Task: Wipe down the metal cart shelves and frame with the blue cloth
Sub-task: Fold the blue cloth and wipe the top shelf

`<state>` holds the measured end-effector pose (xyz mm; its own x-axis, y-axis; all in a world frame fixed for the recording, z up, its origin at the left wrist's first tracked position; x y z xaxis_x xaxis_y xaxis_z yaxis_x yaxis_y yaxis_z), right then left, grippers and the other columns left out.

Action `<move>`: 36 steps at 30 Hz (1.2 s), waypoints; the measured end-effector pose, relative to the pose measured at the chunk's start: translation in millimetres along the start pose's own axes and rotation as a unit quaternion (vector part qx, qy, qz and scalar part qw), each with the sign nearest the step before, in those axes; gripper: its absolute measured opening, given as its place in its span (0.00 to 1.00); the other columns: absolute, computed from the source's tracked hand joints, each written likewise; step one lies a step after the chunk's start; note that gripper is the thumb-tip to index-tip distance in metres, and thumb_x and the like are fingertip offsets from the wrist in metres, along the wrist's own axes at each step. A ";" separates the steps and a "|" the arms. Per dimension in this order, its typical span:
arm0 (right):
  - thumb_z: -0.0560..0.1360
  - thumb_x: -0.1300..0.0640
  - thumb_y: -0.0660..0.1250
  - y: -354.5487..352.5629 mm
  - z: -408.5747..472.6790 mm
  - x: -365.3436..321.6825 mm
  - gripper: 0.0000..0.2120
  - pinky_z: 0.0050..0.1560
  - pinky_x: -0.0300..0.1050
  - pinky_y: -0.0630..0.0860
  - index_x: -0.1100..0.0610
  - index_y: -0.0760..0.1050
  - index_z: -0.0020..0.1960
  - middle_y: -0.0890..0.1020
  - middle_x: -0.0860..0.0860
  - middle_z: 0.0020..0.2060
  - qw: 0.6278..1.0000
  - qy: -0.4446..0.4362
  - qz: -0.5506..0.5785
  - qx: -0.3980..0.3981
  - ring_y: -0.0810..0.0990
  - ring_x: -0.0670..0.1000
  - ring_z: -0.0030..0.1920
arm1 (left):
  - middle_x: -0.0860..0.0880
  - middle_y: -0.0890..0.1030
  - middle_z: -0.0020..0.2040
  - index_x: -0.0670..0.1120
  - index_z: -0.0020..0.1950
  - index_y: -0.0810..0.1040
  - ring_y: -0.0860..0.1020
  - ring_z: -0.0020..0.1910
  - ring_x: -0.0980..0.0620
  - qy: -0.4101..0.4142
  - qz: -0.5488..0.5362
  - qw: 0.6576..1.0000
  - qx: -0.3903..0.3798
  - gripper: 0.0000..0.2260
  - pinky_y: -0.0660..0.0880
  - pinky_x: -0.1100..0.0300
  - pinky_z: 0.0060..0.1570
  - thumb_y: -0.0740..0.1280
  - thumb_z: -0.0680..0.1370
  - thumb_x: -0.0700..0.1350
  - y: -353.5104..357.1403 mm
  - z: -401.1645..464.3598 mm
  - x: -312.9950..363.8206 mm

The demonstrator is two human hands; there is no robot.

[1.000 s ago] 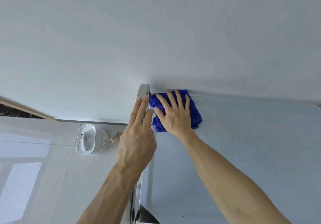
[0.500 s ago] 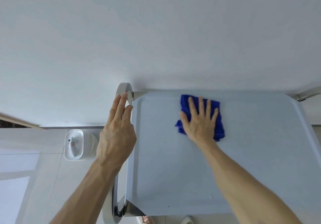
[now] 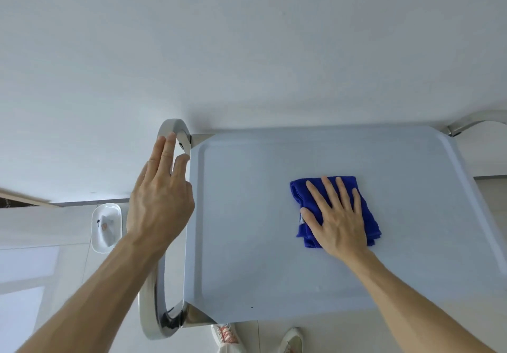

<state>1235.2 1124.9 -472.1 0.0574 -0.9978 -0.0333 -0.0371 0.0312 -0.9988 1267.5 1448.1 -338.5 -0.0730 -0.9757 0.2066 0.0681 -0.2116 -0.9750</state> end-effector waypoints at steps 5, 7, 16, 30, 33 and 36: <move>0.80 0.34 0.46 5.4 -1.3 0.3 0.30 0.76 0.64 0.53 0.44 0.58 0.79 0.62 0.51 0.78 1.000 0.012 -0.013 -0.015 0.58 0.59 0.78 | 0.35 0.63 0.76 0.38 0.64 0.75 0.61 0.77 0.38 0.009 0.048 0.998 0.051 0.15 0.54 0.38 0.75 0.64 0.78 0.41 -6.9 -9.8 20.3; 0.80 0.34 0.47 5.1 -1.5 2.3 0.30 0.76 0.64 0.53 0.43 0.58 0.79 0.61 0.51 0.79 1.000 0.015 -0.011 -0.016 0.57 0.59 0.78 | 0.39 0.68 0.74 0.41 0.64 0.75 0.65 0.76 0.41 0.055 -0.026 0.994 0.091 0.14 0.57 0.42 0.75 0.62 0.78 0.40 -0.8 -22.4 61.6; 0.79 0.35 0.52 6.4 0.8 3.0 0.30 0.76 0.65 0.54 0.44 0.61 0.78 0.63 0.52 0.78 1.000 0.000 0.005 0.026 0.59 0.59 0.78 | 0.50 0.56 0.81 0.51 0.79 0.62 0.51 0.80 0.47 -0.003 -0.040 0.991 -0.130 0.25 0.50 0.40 0.77 0.50 0.83 0.57 156.9 -63.2 76.6; 0.81 0.37 0.47 3.0 102.4 10.9 0.27 0.76 0.66 0.50 0.42 0.57 0.79 0.60 0.50 0.79 0.999 0.030 0.018 0.032 0.55 0.58 0.79 | 0.48 0.61 0.80 0.49 0.78 0.64 0.56 0.80 0.46 0.017 -0.007 0.998 -0.053 0.25 0.54 0.37 0.75 0.53 0.82 0.55 166.2 -66.5 75.5; 0.82 0.39 0.49 1.4 128.8 1.5 0.27 0.75 0.68 0.50 0.44 0.58 0.79 0.60 0.51 0.79 0.995 0.077 0.032 0.048 0.54 0.59 0.79 | 0.48 0.61 0.80 0.49 0.78 0.65 0.56 0.80 0.46 0.021 -0.006 0.999 -0.036 0.25 0.54 0.37 0.75 0.53 0.82 0.55 165.8 -66.5 74.8; 0.82 0.38 0.48 3.8 143.0 -19.9 0.29 0.74 0.71 0.48 0.47 0.56 0.80 0.56 0.57 0.80 0.991 0.121 0.034 0.042 0.51 0.62 0.79 | 0.48 0.62 0.79 0.48 0.77 0.66 0.57 0.79 0.46 0.029 -0.003 0.999 -0.022 0.25 0.55 0.37 0.74 0.54 0.81 0.54 166.3 -67.4 75.8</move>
<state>1376.5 1153.3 -480.3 -0.1841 -0.9777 -0.1009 0.0501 0.0931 -0.9944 1206.3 1342.7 -490.5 -0.1318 -0.9692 0.2079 0.0247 -0.2129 -0.9768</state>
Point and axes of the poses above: each hand's wrist, its own z-axis towards the middle knuckle, its own y-axis out of the palm, x = y × z, the point moved 10 cm from there along z, towards the middle knuckle
